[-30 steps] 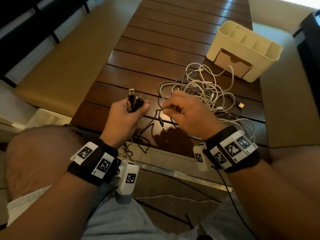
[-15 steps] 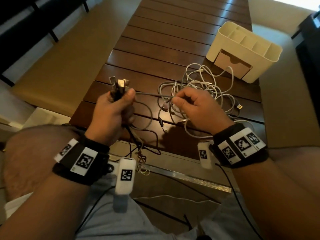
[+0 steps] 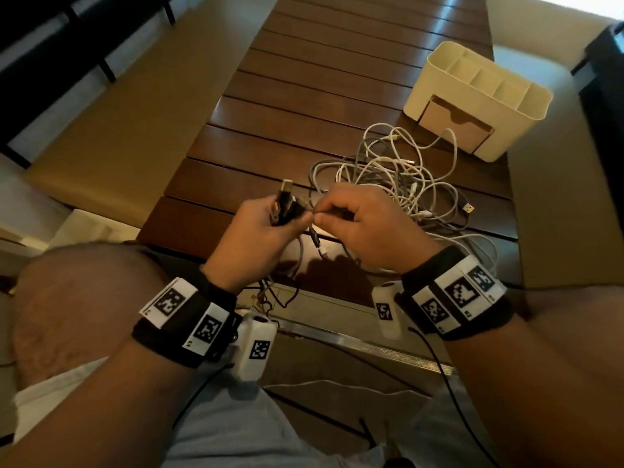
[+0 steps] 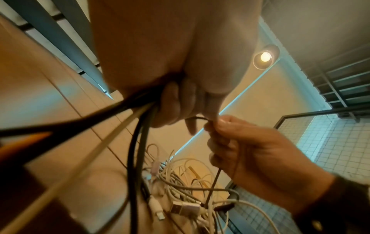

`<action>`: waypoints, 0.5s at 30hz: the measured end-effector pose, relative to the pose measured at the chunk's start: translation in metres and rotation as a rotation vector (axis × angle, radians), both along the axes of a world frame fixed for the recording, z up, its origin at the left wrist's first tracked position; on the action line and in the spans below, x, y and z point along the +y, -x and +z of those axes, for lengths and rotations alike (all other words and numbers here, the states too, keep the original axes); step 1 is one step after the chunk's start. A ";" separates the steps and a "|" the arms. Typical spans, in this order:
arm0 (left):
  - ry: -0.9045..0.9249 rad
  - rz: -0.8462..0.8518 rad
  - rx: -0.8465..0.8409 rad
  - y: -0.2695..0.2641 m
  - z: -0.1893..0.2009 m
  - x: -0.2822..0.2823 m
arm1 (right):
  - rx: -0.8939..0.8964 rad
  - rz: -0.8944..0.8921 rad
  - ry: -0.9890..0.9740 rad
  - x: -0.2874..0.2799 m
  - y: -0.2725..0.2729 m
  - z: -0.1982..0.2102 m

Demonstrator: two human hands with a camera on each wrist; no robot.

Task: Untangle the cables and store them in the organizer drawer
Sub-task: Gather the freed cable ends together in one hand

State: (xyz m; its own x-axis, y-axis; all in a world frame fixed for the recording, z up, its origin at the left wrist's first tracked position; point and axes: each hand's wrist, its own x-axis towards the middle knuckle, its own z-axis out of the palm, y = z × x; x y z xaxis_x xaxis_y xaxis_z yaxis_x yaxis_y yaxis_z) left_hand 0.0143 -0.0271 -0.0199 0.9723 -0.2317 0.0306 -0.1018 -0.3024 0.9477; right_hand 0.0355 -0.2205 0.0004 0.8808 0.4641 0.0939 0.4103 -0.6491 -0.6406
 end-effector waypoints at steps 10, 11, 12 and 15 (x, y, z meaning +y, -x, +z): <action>0.452 0.241 0.372 -0.012 0.000 0.026 | 0.081 -0.240 -0.054 -0.029 -0.013 -0.001; 0.335 0.224 0.376 -0.010 -0.002 0.023 | 0.046 -0.264 -0.094 -0.028 -0.014 -0.001; 0.225 0.229 0.357 -0.008 -0.003 0.018 | 0.011 -0.268 -0.115 -0.026 -0.014 0.000; 0.050 0.299 0.168 -0.006 -0.006 0.009 | -0.043 -0.184 -0.008 -0.022 -0.015 0.000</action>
State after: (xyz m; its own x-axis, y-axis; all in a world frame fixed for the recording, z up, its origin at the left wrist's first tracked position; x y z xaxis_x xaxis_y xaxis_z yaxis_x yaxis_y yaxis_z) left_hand 0.0200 -0.0185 -0.0257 0.9894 0.0625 -0.1312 0.1427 -0.2477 0.9583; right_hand 0.0506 -0.2423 0.0003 0.9458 0.2948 0.1362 0.3123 -0.7106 -0.6305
